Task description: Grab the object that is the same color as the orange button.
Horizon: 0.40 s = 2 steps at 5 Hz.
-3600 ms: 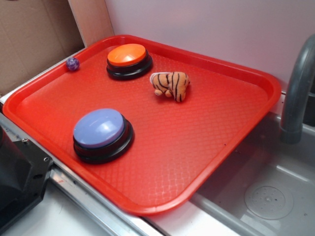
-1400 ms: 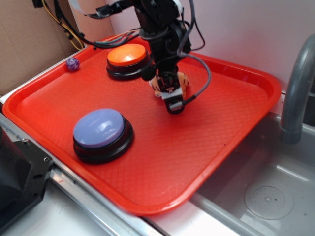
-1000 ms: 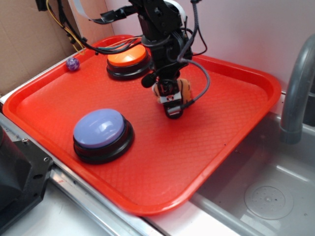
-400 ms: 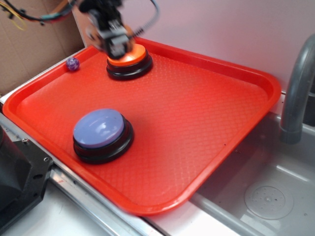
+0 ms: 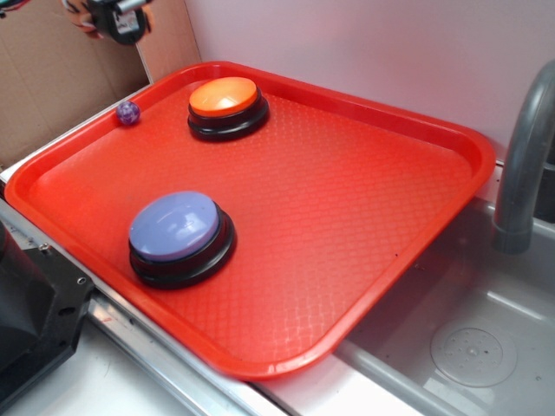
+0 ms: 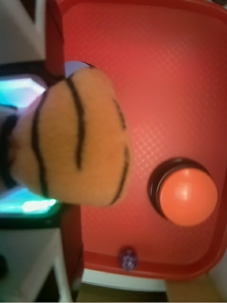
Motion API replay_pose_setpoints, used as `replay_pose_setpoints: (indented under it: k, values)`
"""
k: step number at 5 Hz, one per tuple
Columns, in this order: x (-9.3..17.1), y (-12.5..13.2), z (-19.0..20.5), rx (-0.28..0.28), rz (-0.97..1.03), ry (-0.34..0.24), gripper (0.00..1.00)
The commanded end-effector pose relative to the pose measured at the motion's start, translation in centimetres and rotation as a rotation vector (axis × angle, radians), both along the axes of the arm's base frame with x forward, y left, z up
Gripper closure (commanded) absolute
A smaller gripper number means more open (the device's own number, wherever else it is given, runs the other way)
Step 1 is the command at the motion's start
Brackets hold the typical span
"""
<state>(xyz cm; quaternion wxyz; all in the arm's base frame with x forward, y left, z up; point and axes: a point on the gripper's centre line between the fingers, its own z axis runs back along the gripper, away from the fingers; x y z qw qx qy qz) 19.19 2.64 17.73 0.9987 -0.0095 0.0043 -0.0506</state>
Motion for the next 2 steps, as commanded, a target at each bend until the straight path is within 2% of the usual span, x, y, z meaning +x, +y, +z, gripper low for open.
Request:
replay_pose_setpoints:
  k: [1,2]
  values:
    - [0.73,1.45,1.84,0.018,0.098,-0.057,1.0]
    - [0.69,0.95,1.32,0.007,0.082,-0.056,1.0]
